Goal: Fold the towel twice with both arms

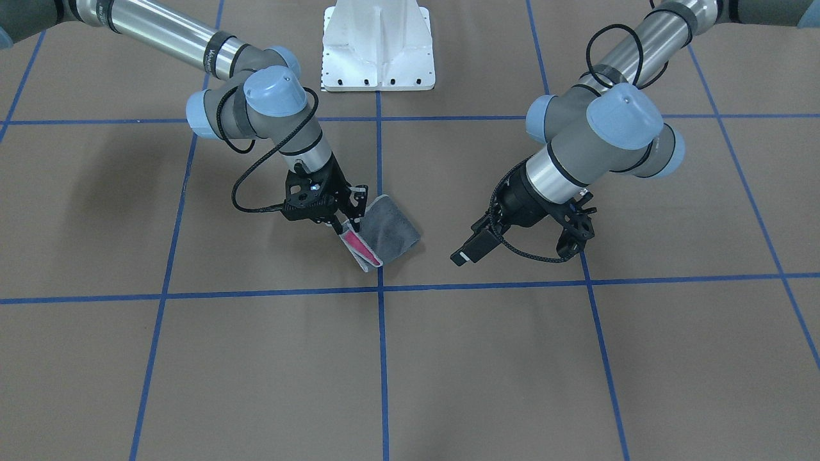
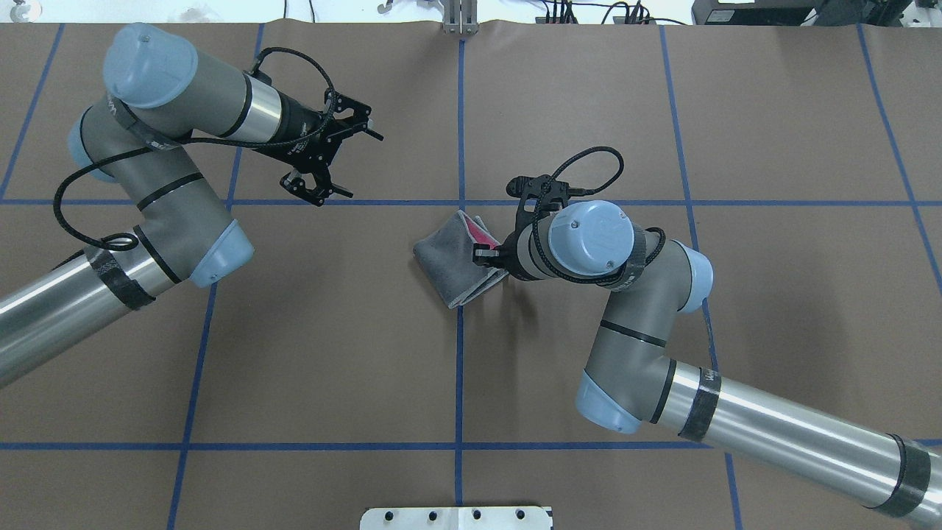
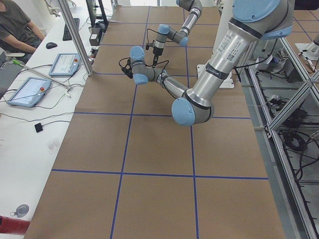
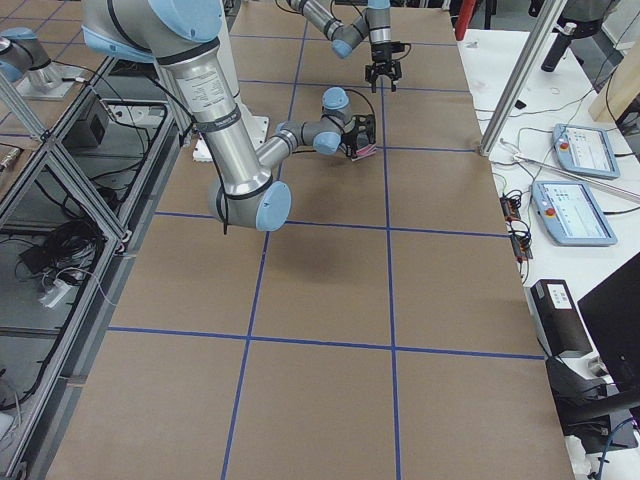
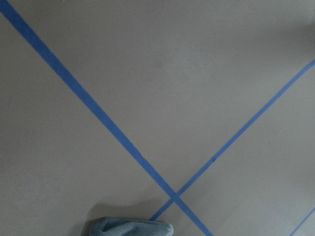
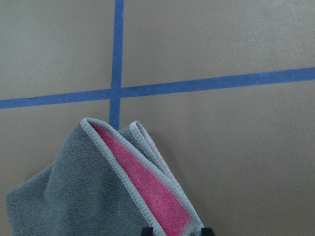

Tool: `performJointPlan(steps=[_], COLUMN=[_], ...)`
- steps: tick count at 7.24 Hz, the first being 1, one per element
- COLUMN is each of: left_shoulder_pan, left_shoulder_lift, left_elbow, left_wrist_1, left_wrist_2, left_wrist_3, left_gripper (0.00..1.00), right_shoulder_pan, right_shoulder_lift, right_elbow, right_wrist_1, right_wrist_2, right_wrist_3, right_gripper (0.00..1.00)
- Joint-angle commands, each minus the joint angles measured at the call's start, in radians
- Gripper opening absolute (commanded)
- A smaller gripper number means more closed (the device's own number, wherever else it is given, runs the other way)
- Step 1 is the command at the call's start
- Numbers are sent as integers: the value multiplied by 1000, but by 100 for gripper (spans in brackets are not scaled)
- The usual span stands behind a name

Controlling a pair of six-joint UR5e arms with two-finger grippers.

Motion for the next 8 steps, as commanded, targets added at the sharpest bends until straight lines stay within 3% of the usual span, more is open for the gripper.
performJointPlan(steps=[1, 2, 8], left_shoulder_pan=[0, 3, 5], left_shoulder_lift=[1, 1, -2], left_elbow=[2, 2, 6], left_wrist_1=[0, 0, 0], left_wrist_2=[1, 1, 2], left_wrist_3=[0, 0, 0], left_gripper=[100, 100, 100], right_shoulder_pan=[-5, -5, -9], right_shoulder_lift=[-2, -1, -5], right_elbow=[1, 1, 13], right_wrist_1=[0, 0, -6], right_wrist_2=[0, 0, -2], right_wrist_3=[4, 7, 11], right_gripper=[33, 29, 28])
